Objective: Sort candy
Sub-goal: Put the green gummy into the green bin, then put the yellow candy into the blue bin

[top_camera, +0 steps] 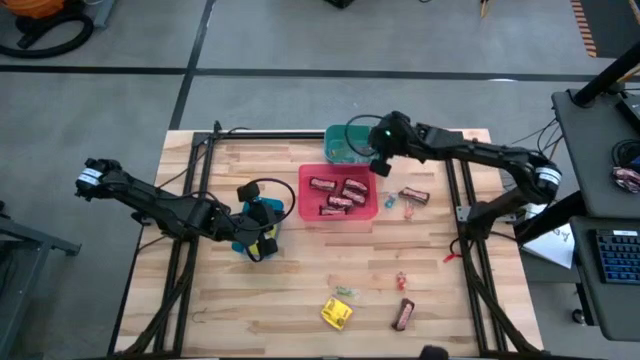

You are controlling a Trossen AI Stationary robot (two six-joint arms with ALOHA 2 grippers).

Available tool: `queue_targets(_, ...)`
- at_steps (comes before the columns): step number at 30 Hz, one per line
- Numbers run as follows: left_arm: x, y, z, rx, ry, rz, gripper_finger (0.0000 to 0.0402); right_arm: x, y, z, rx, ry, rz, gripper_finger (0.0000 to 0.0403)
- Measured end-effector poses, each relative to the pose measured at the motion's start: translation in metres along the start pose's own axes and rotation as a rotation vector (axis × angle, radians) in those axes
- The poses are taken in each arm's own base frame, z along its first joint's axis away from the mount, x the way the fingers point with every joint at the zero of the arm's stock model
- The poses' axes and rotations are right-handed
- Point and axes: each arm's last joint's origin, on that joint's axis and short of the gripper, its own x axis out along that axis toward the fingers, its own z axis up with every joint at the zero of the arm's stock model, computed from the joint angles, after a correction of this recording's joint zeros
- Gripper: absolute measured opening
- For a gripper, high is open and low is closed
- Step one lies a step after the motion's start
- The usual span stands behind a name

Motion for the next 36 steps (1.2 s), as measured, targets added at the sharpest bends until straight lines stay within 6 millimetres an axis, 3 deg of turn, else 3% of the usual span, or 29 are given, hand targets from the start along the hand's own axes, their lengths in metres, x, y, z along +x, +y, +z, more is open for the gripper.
queue_targets(8, 0.0, 0.0, 0.001, -0.004, -0.005, -0.001, 0.0, 0.053, -0.006, -0.019, 0.06, 0.174, 0.013, 0.0009)
queue_targets(16, 0.0, 0.0, 0.001, -0.009, -0.011, -0.003, 0.0, 0.065, -0.003, -0.02, 0.128, 0.197, 0.031, 0.0011)
queue_targets(25, 0.0, -0.001, 0.003, -0.018, -0.022, -0.005, 0.0, 0.046, -0.014, 0.0, 0.266, 0.105, 0.043, 0.0077)
queue_targets(30, 0.0, -0.003, 0.007, -0.049, -0.047, -0.075, 0.0, 0.014, -0.015, 0.01, 0.33, 0.068, 0.056, 0.0104)
queue_targets(36, -0.001, -0.006, 0.011, -0.075, -0.072, -0.148, 0.0, -0.034, 0.006, 0.014, 0.332, 0.005, 0.115, 0.0107)
